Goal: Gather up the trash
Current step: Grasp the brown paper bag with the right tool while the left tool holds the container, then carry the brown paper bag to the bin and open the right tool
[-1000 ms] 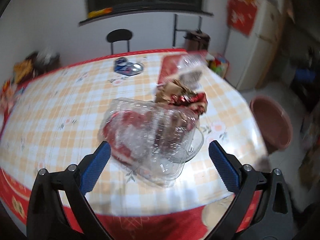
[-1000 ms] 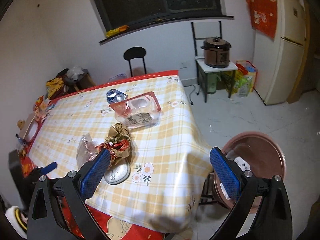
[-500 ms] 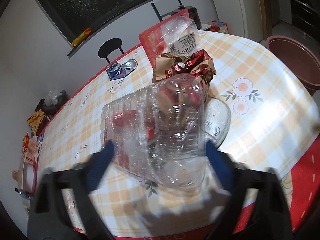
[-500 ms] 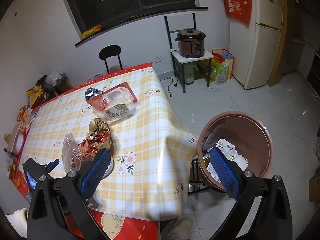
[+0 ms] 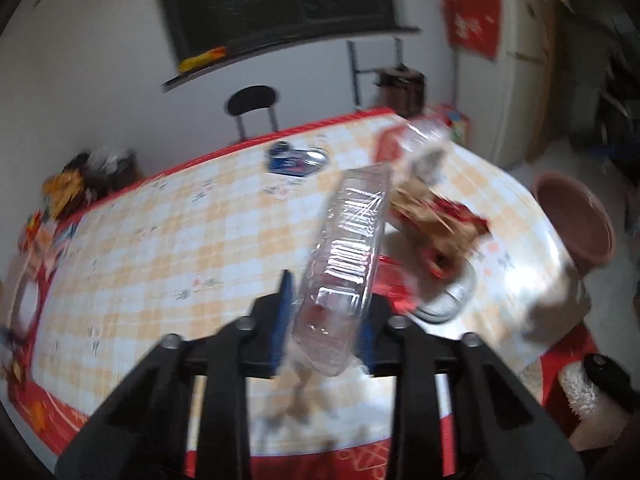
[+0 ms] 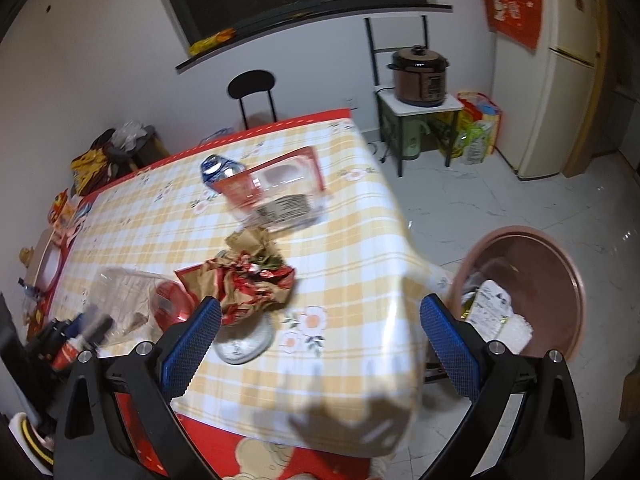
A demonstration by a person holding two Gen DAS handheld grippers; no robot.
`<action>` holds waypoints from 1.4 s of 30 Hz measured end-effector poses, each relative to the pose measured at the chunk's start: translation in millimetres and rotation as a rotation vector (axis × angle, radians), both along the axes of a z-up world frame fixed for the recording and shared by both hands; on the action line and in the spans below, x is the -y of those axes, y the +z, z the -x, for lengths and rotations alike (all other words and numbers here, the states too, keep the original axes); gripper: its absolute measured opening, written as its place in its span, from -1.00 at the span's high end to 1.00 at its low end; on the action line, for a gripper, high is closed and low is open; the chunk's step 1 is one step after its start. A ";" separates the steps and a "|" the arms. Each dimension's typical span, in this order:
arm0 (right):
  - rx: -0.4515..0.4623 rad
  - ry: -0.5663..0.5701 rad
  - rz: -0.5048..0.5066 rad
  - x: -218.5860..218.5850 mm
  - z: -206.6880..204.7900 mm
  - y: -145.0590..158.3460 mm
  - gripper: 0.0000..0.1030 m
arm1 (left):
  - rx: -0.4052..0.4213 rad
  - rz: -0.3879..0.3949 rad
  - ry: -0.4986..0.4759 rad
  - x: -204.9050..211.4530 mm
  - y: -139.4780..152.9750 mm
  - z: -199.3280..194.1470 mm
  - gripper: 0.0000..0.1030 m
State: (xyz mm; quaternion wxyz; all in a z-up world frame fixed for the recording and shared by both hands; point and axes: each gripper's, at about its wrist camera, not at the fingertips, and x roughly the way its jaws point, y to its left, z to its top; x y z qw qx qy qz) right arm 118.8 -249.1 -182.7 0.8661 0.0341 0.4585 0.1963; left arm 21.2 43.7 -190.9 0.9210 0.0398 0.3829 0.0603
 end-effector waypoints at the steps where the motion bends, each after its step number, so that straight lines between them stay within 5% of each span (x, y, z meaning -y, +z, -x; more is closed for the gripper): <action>1: -0.006 0.006 0.001 -6.0 -0.8 -2.0 -0.90 | 0.007 0.027 0.022 -10.4 3.0 1.3 0.58; 10: -0.028 0.103 0.089 -76.0 -2.5 -23.7 -0.90 | 0.039 0.202 0.163 -98.1 9.3 13.7 0.61; 16: 0.030 0.208 0.199 -138.1 -2.5 -40.7 -0.90 | 0.064 0.246 0.177 -135.0 11.0 19.7 0.61; 22: -0.012 0.189 0.248 -172.4 -22.6 -67.8 -0.90 | 0.085 0.268 0.181 -166.3 12.3 25.4 0.61; 30: -0.043 0.111 0.351 -183.8 -40.6 -95.2 -0.87 | 0.090 0.311 0.199 -196.0 5.1 32.2 0.61; 42: -0.066 0.043 0.376 -170.6 -36.9 -106.9 -0.35 | 0.088 0.325 0.215 -208.1 -1.1 37.8 0.61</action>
